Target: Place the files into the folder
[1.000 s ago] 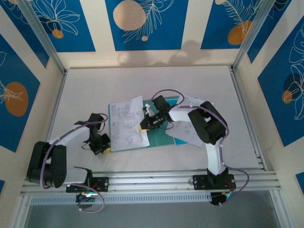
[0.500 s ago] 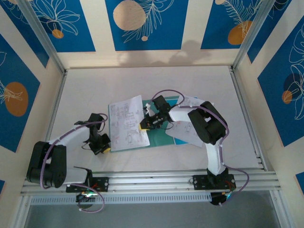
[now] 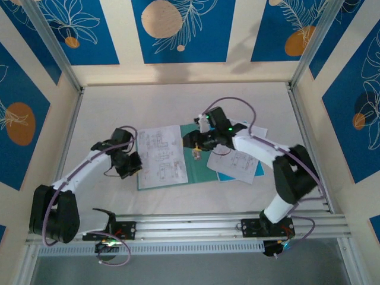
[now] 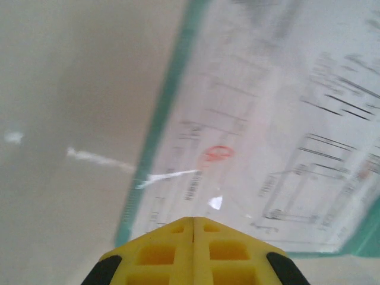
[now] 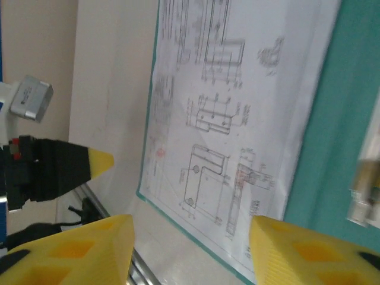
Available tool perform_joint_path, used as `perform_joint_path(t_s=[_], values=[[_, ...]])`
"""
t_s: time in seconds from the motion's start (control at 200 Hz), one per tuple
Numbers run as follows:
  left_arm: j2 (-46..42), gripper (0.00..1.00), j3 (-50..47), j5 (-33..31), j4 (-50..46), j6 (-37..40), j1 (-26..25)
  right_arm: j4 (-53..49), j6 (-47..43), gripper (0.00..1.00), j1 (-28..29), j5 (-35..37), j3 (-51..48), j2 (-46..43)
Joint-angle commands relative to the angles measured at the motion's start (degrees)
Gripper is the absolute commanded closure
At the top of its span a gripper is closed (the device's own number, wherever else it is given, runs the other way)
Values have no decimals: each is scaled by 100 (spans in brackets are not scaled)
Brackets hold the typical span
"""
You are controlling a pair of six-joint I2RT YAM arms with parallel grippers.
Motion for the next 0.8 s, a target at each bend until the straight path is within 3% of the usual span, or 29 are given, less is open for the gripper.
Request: perform_joint_path(t_s=[0.0,0.06,0.275,0.795], values=[[347,100,250,270,316,322,-543,-668,614,65,-298,660,-392,-436],[656,100,285,560,750,353,-825,-635,1021,75,-403,769,-658,-692],[1555,100,469,756,1282,425,-1506,-438,2155,87,-328,1097,-1226,-992],[2531,100,222,754,2525,-421,-2394,-725,2269,91,-46,1180,-546,258]])
